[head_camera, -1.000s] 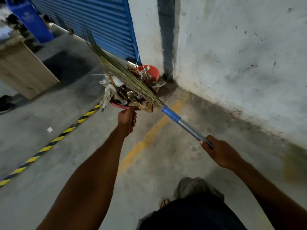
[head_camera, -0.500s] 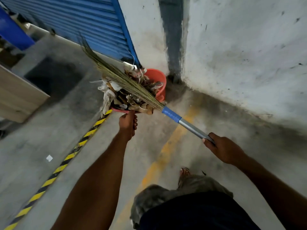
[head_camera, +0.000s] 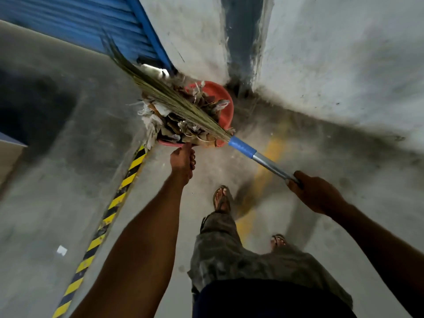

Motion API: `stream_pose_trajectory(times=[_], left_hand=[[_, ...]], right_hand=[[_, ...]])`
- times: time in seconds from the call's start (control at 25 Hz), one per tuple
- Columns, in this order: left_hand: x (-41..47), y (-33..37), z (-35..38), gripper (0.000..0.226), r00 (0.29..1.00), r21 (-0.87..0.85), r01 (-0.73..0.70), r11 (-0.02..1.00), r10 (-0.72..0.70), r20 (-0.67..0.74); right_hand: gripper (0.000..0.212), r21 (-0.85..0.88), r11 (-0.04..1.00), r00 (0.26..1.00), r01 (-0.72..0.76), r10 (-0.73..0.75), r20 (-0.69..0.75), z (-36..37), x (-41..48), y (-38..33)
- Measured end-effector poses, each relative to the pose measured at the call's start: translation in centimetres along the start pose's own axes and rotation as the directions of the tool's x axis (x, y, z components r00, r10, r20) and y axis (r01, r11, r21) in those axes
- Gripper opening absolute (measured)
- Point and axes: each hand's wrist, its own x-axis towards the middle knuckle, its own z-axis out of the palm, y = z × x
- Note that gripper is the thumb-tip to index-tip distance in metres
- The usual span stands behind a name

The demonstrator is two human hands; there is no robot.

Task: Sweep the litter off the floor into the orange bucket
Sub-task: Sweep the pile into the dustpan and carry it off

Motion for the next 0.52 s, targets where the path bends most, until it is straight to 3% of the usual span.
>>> stream_pose_trajectory(times=[0.32, 0.52], left_hand=[[18.9, 0.2, 3.8, 0.034, 0.968, 0.159, 0.246, 0.956, -0.252, 0.015], [27.3, 2.7, 7.7, 0.042, 0.875, 0.353, 0.420, 0.836, -0.476, 0.087]], right_hand=[[0.029, -0.090, 0.985, 0.988, -0.144, 0.139, -0.060, 4.2, 12.4, -2.8], [0.038, -0.133, 0.981, 0.978, -0.144, 0.121, -0.168, 5.5, 16.6, -3.9]])
